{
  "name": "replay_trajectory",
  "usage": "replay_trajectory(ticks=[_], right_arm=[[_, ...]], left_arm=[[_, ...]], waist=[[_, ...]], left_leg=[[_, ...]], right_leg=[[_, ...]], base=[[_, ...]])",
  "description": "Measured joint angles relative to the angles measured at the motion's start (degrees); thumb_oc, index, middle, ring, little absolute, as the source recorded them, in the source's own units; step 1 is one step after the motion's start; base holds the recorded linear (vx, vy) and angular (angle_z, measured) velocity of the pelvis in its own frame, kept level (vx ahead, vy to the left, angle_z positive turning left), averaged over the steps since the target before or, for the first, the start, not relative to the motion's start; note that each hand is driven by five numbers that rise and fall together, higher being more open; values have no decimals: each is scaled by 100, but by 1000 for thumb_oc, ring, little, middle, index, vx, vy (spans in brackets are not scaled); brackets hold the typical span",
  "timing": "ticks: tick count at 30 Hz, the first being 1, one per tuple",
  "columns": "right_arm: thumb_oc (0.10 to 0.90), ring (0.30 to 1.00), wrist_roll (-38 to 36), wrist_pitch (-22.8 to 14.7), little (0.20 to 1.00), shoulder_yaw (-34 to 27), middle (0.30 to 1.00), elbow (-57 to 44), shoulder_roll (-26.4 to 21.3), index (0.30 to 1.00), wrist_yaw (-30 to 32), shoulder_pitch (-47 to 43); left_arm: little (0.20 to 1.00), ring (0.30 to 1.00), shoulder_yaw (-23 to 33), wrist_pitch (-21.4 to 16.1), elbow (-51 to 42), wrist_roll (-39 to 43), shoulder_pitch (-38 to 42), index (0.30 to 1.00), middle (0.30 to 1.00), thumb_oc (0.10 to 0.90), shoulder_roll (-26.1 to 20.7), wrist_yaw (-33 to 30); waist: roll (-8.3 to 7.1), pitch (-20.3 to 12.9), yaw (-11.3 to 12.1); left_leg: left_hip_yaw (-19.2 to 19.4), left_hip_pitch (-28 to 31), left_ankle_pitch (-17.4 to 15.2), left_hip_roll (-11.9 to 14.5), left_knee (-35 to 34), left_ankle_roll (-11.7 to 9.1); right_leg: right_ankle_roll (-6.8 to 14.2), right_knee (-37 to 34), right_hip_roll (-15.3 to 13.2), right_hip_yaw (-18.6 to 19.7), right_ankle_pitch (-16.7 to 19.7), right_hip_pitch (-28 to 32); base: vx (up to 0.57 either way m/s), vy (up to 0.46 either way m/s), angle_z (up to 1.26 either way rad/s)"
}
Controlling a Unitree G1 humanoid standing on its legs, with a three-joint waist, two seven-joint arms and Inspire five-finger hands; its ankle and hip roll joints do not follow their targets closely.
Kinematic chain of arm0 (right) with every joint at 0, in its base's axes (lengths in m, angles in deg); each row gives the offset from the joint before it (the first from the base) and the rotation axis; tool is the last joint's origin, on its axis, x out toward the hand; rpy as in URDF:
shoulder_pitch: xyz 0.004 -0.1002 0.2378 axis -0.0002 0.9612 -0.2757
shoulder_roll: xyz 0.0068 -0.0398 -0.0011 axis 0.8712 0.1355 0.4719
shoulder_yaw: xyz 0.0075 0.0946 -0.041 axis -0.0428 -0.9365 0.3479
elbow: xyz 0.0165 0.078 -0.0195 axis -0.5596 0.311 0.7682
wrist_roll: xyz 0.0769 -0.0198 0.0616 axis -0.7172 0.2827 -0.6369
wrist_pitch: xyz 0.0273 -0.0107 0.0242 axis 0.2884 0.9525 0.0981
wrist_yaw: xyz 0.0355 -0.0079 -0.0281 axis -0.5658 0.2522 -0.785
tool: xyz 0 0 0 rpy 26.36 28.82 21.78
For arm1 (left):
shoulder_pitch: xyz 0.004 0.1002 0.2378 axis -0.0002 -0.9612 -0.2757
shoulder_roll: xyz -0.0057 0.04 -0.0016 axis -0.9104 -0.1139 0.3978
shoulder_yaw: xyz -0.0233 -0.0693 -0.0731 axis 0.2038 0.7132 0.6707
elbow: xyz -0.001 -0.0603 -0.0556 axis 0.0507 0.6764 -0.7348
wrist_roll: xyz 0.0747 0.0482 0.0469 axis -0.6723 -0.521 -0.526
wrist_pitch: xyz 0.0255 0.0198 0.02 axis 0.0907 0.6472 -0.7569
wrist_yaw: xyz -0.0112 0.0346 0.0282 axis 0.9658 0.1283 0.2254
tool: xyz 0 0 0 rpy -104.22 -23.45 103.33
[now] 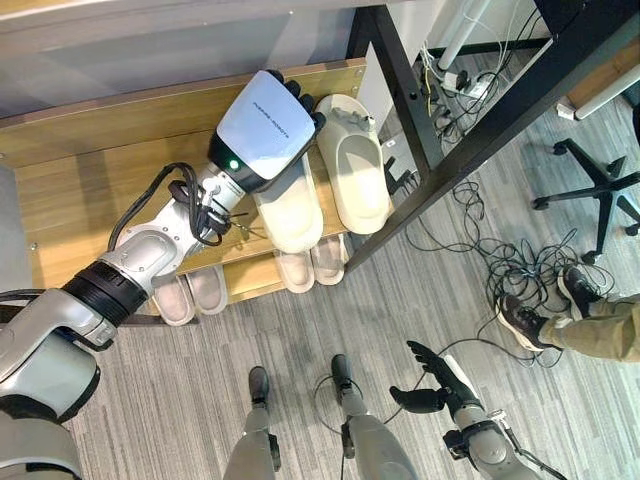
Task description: Arrange the slippers neatly on the shoe rack.
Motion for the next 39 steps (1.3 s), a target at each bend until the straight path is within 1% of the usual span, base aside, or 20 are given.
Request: replay_trajectory(ticks=[2, 3, 4, 5, 10, 17, 28, 33, 35, 39], right_arm=[[800, 900, 0, 0, 900, 0, 900, -1, 0, 900, 0, -1], [800, 900, 0, 0, 900, 1, 900, -3, 0, 900, 0, 0], [800, 900, 0, -1, 900, 3, 900, -5, 0, 900, 0, -1], [800, 900, 0, -2, 900, 5, 900, -7, 0, 900, -1, -1], [800, 900, -1, -3, 900, 101, 900, -7, 0, 900, -1, -10], [800, 900, -3, -10, 900, 388, 900, -9, 23, 900, -17, -51], [800, 900, -10, -4, 900, 445, 900, 4, 44, 900, -129, -83], [800, 900, -15, 4, 900, 443, 900, 4, 171, 900, -138, -187], [800, 900, -25, 35, 900, 440, 900, 9, 219, 900, -139, -199], [800, 900, -25, 75, 900, 440, 900, 69, 248, 900, -142, -210]], left_arm=[[300, 300, 0, -1, 2, 2, 0, 300, 300, 400, 62, 0], [538, 538, 0, -1, 6, 6, 0, 538, 538, 558, 94, 0], [801, 801, -1, -1, 7, 6, 0, 801, 801, 734, 105, 0], [900, 900, -1, -1, 7, 6, 0, 900, 900, 800, 114, 0], [900, 900, 1, 0, 41, 10, 0, 900, 900, 800, 154, 0], [900, 900, 1, -1, 56, 19, 7, 900, 900, 800, 232, -2], [900, 900, 14, -25, 54, 252, 7, 900, 900, 800, 266, 2], [900, 900, 84, -59, 52, 638, 4, 900, 900, 800, 351, 78], [900, 900, 361, -97, 65, 972, -104, 900, 900, 800, 639, 284], [900, 900, 475, -187, 64, 1212, -107, 900, 900, 800, 754, 497]], waist=[[0, 0, 0], [0, 0, 0], [0, 0, 0], [0, 0, -2], [-2, -2, -6], [-2, -4, 9], [17, -17, 73], [30, -24, 93], [60, -39, 122], [103, -60, 169]], left_leg=[[0, 0, 0, 0, 0, 0], [1, 0, 0, 0, 0, 0], [2, 0, 0, 1, 0, 0], [2, 0, 0, 1, 0, 0], [1, 0, 2, 1, 0, 0], [-2, 0, 3, 1, 1, 1], [-9, -1, 6, -1, 1, 1], [-42, -1, 22, -6, 2, 3], [-100, -3, 35, -13, 2, 6], [-118, -15, 50, -29, 2, 15]], right_leg=[[0, 0, 0, -1, 0, 0], [0, 0, 0, -1, 0, 0], [0, 0, 0, 0, 0, 0], [0, 0, 0, 0, 0, 0], [-1, 0, 1, 0, 1, 0], [-2, 0, -1, -3, 1, -2], [-2, 0, -5, -8, 1, -1], [-3, 0, -13, -44, 1, 15], [-3, -1, -21, -108, 1, 38], [-3, -1, -36, -140, 1, 38]], base=[[0, 0, 0], [0, 0, 0], [0, 0, 0], [0, 0, 0], [0, 0, 0], [0, 0, 0], [0, 0, 0], [-7, -12, 3], [-16, -12, 10], [-6, -5, 4]])
